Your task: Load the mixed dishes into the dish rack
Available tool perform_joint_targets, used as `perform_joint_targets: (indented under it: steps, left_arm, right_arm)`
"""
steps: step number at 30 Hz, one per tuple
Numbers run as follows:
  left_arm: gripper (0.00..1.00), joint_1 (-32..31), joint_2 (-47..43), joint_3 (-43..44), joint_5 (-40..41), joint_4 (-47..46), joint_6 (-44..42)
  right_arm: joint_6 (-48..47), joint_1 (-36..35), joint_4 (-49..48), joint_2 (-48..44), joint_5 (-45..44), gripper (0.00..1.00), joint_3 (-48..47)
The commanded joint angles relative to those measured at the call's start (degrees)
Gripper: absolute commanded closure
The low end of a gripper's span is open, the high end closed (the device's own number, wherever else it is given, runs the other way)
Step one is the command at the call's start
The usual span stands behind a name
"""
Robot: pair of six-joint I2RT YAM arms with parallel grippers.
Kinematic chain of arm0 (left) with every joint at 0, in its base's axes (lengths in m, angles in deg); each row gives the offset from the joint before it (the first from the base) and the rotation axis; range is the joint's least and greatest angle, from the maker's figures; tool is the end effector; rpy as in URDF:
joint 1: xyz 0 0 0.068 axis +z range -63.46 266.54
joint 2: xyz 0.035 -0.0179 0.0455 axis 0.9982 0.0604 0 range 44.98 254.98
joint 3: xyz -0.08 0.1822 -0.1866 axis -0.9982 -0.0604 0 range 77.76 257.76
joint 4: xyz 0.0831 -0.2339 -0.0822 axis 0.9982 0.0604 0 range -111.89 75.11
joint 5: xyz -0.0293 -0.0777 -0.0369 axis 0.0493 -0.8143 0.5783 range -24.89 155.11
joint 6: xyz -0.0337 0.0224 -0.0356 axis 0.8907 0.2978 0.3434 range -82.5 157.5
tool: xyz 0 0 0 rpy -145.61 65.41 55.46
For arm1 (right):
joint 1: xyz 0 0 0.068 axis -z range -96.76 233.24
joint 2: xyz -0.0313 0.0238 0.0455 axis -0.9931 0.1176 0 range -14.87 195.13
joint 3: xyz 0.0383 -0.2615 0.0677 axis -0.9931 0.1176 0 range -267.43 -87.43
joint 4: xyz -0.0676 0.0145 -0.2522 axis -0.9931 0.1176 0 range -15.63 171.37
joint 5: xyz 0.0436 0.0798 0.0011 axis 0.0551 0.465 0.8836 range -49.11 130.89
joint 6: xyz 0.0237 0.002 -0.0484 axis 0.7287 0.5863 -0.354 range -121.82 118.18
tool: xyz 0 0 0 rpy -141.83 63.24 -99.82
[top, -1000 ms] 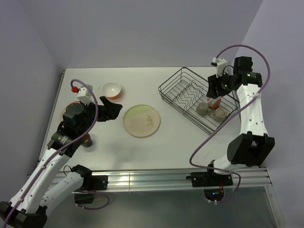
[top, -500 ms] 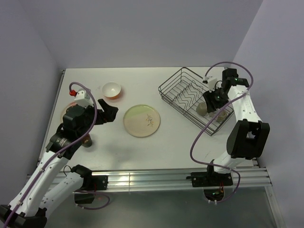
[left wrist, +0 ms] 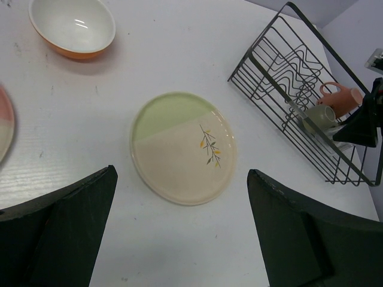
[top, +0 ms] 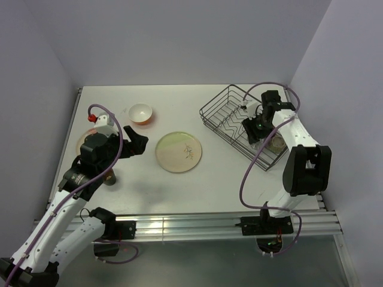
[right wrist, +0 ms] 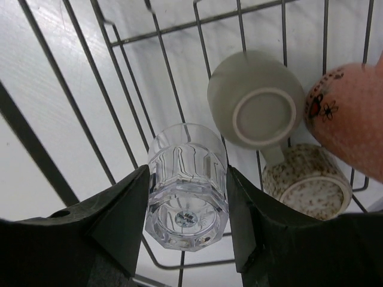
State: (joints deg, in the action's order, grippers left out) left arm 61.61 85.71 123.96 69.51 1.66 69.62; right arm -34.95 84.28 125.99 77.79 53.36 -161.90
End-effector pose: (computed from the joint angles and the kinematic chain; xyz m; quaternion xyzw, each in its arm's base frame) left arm 0.1481 -0.0660 0.3349 -0.0733 0.8058 -0.2529 0.5304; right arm 0.3213 0.0019 0.2557 -0.2888 0.9353 0.0510 0.1980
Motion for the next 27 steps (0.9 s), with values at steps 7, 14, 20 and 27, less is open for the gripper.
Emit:
perform_joint_targets:
  steps: [7, 14, 20, 27]
  left_arm:
    - [0.03, 0.32, -0.65, 0.56, 1.57, 0.71, -0.92]
    - [0.03, 0.32, -0.92, 0.48, 1.92, 0.97, -0.83]
    - [0.03, 0.32, -0.56, 0.56, 1.92, 1.06, -1.09]
    - [0.03, 0.32, -0.65, 0.48, 1.92, 1.15, -1.01]
  right_arm:
    - [8.33, -3.67, -5.99, 4.45, -0.69, 1.0, -0.41]
    - [11.06, -5.26, -8.11, 4.63, -2.36, 0.97, 1.08]
    - [11.59, -5.35, -9.25, 4.11, -3.33, 0.65, 2.49]
    - [11.5, -5.34, -9.34, 2.79, -4.21, 0.46, 2.85]
